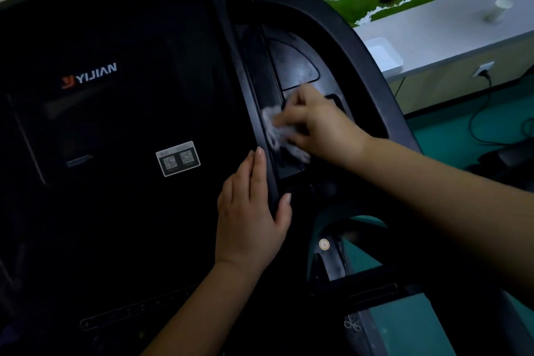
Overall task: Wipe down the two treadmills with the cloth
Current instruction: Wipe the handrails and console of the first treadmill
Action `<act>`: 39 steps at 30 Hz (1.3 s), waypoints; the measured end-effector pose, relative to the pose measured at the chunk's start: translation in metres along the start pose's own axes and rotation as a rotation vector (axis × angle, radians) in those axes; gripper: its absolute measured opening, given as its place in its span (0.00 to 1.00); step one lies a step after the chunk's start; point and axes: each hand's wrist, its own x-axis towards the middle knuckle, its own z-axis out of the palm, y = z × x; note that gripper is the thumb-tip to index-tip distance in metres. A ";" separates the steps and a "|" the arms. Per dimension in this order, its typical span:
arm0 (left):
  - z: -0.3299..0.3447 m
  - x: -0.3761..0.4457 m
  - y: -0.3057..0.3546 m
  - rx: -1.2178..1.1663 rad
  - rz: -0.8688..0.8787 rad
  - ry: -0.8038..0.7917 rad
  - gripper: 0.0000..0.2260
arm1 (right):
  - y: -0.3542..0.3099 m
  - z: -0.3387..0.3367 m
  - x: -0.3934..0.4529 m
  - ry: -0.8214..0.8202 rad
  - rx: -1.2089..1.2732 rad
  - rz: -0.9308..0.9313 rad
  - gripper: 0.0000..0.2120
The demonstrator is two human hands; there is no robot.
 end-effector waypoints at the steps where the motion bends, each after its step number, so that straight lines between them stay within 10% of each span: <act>1: 0.000 0.000 0.000 -0.003 0.002 0.000 0.34 | 0.001 0.000 -0.014 -0.108 0.015 -0.010 0.12; 7: -0.001 0.000 0.000 -0.015 0.005 -0.007 0.34 | 0.009 -0.024 -0.022 -0.405 -0.128 -0.040 0.14; 18: -0.002 0.000 0.000 -0.027 0.002 0.003 0.34 | -0.010 -0.005 -0.045 -0.315 -0.013 -0.019 0.16; 24: -0.003 -0.002 0.000 -0.042 0.005 -0.005 0.34 | 0.018 -0.036 -0.047 -0.389 -0.363 0.126 0.16; 30: -0.004 -0.002 0.000 -0.056 0.000 0.006 0.33 | 0.005 -0.034 -0.017 0.178 -0.248 0.197 0.15; 39: -0.002 -0.002 0.000 -0.052 -0.002 0.019 0.34 | 0.017 -0.019 -0.035 -0.285 -0.300 0.008 0.11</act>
